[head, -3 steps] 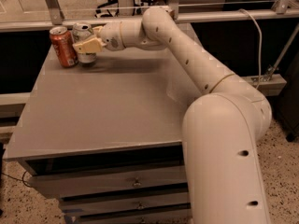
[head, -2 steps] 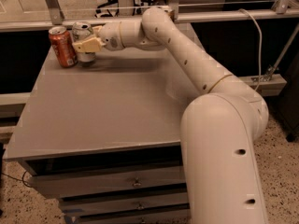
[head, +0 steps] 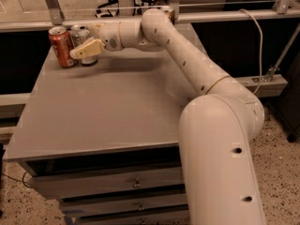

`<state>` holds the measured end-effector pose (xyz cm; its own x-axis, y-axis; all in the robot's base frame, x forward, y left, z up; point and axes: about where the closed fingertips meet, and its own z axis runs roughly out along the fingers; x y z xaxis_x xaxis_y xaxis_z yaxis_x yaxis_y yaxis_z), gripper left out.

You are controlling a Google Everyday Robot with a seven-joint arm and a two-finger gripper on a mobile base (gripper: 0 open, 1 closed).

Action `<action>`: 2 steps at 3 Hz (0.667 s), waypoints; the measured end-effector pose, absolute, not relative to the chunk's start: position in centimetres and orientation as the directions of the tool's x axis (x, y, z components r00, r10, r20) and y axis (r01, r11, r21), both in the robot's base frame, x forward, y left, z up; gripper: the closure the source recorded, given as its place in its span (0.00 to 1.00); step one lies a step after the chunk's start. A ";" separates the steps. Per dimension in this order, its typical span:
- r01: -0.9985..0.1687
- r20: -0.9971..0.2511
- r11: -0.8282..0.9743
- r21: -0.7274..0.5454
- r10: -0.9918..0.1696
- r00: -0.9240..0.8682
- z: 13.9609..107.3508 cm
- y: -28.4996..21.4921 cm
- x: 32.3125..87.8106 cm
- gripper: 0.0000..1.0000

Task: Move 7up can near coke can

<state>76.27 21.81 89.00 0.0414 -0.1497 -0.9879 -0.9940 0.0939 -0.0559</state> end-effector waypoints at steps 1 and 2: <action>-0.994 -0.989 0.080 -0.075 -0.135 0.064 89.1 21.9 76.1 0.00; -0.991 -0.987 0.097 -0.096 -0.135 0.083 88.8 19.2 75.4 0.00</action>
Offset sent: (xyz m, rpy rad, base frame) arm -0.0182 -0.0806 -0.0139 0.0043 -0.0590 -0.0438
